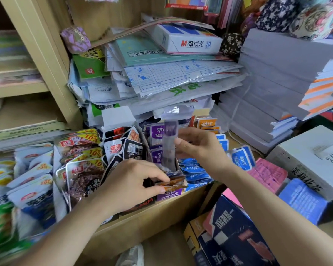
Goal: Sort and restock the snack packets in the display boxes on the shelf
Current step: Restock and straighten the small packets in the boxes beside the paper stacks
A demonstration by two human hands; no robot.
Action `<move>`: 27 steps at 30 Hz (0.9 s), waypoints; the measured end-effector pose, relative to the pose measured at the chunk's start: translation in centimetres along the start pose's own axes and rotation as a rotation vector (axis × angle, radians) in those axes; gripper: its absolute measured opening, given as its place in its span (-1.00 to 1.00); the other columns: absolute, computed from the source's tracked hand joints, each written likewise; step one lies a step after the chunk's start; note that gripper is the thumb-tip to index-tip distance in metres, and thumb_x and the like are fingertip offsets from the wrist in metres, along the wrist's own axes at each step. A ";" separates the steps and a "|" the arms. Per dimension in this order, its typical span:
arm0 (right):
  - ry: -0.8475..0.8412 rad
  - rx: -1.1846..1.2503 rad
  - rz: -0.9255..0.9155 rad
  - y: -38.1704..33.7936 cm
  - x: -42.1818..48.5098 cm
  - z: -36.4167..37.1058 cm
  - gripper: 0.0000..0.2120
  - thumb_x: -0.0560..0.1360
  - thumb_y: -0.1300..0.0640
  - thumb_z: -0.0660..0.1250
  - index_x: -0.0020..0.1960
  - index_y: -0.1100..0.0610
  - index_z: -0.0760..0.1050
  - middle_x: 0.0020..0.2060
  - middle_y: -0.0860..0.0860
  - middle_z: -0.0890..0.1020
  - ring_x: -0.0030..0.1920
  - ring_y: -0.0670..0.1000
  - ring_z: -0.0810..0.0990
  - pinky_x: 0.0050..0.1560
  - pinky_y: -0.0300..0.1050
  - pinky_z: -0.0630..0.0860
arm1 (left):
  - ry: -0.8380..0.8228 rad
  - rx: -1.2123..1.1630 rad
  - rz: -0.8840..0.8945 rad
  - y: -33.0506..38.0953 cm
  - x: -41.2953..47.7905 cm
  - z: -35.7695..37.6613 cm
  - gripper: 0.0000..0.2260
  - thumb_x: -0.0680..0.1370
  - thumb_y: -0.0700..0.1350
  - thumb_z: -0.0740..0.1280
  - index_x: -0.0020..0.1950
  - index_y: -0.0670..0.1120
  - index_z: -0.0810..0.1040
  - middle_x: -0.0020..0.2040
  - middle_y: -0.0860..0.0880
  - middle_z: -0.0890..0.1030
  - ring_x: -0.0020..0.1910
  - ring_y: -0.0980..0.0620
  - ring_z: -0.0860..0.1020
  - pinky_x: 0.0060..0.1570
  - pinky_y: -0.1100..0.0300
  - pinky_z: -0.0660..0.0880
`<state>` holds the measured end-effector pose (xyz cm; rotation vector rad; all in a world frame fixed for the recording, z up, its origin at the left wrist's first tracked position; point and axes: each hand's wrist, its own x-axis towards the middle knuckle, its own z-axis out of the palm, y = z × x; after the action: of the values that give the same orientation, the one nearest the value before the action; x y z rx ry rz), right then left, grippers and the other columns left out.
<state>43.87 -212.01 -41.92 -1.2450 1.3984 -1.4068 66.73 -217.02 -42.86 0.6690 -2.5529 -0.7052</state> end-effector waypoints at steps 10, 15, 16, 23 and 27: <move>-0.098 -0.174 -0.078 1.0 0.8 -0.8 -0.44 0.56 0.26 0.42 0.51 0.00 0.38 0.14 0.04 0.67 0.04 0.08 0.72 0.11 0.03 0.65 | 0.082 0.036 0.007 -0.5 -0.2 0.2 -0.84 0.48 0.00 0.52 0.05 0.17 0.72 -0.05 0.28 0.68 -0.04 0.26 0.61 -0.03 0.16 0.60; 0.041 -0.537 -0.216 1.2 2.0 -0.3 -0.77 0.54 0.20 0.46 0.17 0.04 0.63 -0.17 -0.04 0.61 -0.21 -0.09 0.59 -0.12 -0.15 0.57 | 0.088 0.048 0.015 -0.6 0.0 0.3 -0.86 0.50 0.04 0.46 0.05 0.19 0.71 -0.05 0.29 0.66 -0.01 0.26 0.59 -0.03 0.14 0.59; 0.073 -0.589 -0.238 1.1 2.2 -0.6 -0.83 0.52 0.16 0.48 0.10 0.03 0.65 -0.15 -0.05 0.56 -0.23 -0.12 0.53 -0.16 -0.25 0.50 | 0.092 0.052 0.019 -0.6 0.0 0.4 -0.85 0.49 0.05 0.46 0.05 0.19 0.71 -0.06 0.28 0.66 -0.01 0.24 0.59 -0.04 0.12 0.59; 0.058 -0.628 -0.234 -0.9 2.7 -3.0 -0.96 0.56 0.20 0.42 -0.02 0.09 0.59 -0.08 -0.02 0.68 -0.05 -0.09 0.63 -0.04 -0.14 0.59 | 0.114 0.103 0.037 -0.8 0.0 0.6 -0.84 0.49 0.09 0.42 0.04 0.19 0.70 -0.08 0.24 0.66 -0.06 0.17 0.54 -0.13 0.04 0.58; -0.057 -0.665 -0.192 -0.4 2.6 -3.5 -0.91 0.61 0.24 0.35 0.07 0.11 0.58 -0.08 -0.08 0.66 -0.07 -0.21 0.61 -0.13 -0.33 0.54 | 0.095 0.104 0.028 -0.6 0.1 0.5 -0.85 0.49 0.07 0.44 0.05 0.18 0.70 -0.05 0.28 0.65 -0.05 0.21 0.54 -0.12 0.10 0.57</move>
<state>39.97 -213.74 -40.97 -1.8599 1.8196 -1.0345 66.63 -217.33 -43.62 0.6823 -2.5197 -0.5217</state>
